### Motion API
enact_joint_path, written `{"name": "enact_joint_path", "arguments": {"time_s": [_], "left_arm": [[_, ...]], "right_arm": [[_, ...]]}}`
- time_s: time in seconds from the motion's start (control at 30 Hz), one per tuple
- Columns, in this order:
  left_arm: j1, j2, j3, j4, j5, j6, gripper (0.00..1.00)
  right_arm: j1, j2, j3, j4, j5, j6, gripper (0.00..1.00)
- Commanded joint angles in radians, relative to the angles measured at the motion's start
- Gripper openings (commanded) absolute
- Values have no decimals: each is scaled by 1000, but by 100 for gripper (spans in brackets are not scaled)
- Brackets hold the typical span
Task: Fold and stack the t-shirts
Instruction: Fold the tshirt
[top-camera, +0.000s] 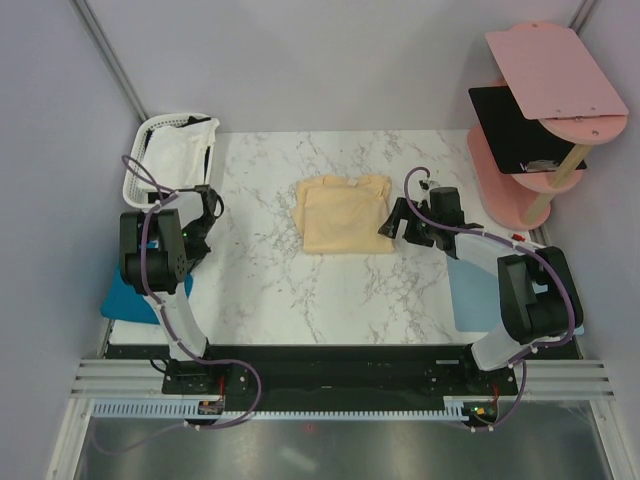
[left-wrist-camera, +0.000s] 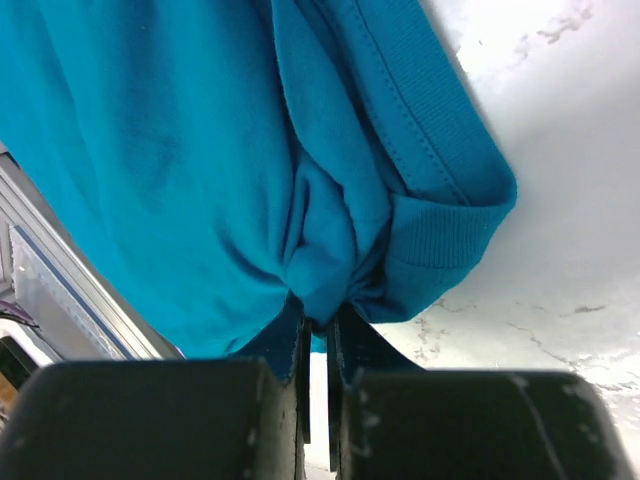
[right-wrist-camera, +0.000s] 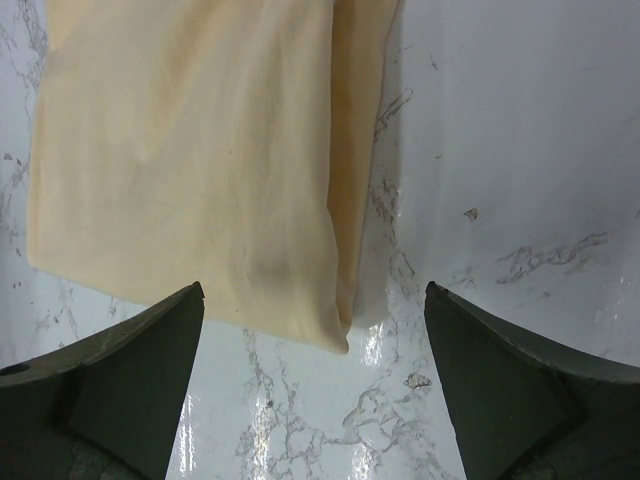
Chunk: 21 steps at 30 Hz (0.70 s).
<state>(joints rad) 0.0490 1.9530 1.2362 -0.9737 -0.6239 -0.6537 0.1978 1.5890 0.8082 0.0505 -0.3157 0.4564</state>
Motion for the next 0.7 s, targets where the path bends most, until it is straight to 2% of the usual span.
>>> {"name": "enact_joint_path", "arguments": {"time_s": [0.0, 0.3, 0.43, 0.67], "left_arm": [[-1, 0, -17, 67, 88, -18, 2], [-244, -36, 45, 90, 177, 19, 2], [-349, 33, 176, 86, 231, 6, 2], [-411, 190, 442, 47, 309, -11, 2]], "right_arm": [[-4, -4, -6, 26, -13, -7, 98], [-5, 15, -9, 43, -13, 2, 98], [-5, 8, -9, 41, -10, -2, 98], [-3, -1, -6, 31, -6, -7, 98]]}}
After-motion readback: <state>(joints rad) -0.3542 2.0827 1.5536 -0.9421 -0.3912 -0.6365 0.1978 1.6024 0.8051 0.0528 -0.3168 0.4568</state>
